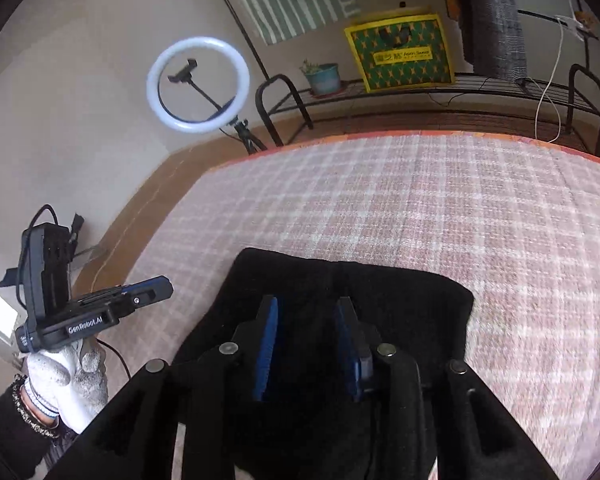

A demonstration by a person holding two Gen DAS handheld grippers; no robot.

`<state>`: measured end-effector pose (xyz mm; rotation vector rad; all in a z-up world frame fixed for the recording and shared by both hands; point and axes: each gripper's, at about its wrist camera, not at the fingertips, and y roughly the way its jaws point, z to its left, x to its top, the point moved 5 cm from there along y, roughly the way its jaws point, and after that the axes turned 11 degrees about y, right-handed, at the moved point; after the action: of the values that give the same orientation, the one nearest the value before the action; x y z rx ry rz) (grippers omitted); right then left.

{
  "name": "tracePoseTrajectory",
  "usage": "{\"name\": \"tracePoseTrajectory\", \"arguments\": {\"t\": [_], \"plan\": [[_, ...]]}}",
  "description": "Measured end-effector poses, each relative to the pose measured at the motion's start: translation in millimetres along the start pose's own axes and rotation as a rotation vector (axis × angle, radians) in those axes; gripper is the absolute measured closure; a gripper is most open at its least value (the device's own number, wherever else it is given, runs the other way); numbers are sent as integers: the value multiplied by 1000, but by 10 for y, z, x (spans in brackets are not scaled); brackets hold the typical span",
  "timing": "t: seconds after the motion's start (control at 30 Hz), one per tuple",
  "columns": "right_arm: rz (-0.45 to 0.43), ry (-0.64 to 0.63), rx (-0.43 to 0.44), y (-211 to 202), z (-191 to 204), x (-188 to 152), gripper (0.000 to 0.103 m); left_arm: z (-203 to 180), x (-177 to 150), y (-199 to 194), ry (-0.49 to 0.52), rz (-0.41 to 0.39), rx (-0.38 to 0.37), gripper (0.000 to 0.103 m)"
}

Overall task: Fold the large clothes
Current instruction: 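Grasp the bundle edge with both tools and fold it over again, then open both tools and reposition them at the folded bundle's edge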

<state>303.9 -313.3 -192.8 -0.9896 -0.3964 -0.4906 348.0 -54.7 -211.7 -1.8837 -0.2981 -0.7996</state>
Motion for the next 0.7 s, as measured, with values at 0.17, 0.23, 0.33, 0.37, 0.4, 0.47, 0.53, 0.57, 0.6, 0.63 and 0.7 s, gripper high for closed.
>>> {"name": "tracePoseTrajectory", "arguments": {"t": [0.17,0.23,0.33,0.37,0.4,0.47,0.53,0.57,0.6,0.63,0.7], "plan": [[-137,27,5,-913,150,-197,48,-34,76,-813,-53,-100,-25,65],[-184,18,-27,-1257,261,-274,45,-88,98,-1069,-64,-127,-43,64],[-229,-14,-61,-1626,501,-345,35,-199,100,-1407,-64,-147,-69,62],[-245,-26,-78,-1734,577,-375,33,-221,101,-1488,-60,-152,-71,61],[-266,-31,-98,-1852,657,-407,33,-236,102,-1567,-54,-159,-77,60],[-294,-29,-108,-2014,784,-476,31,-282,118,-1725,-34,-178,-102,59],[-319,-30,-122,-2166,904,-523,31,-302,150,-1805,-9,-180,-111,59],[-337,-31,-129,-2227,956,-532,31,-307,178,-1836,5,-182,-118,59],[-362,-32,-142,-2320,992,-549,30,-304,205,-1852,14,-183,-122,59],[-381,-30,-155,-2386,1032,-551,30,-302,233,-1869,22,-184,-128,59],[-405,-32,-175,-2521,1104,-545,29,-306,297,-1893,33,-187,-157,59]]}}
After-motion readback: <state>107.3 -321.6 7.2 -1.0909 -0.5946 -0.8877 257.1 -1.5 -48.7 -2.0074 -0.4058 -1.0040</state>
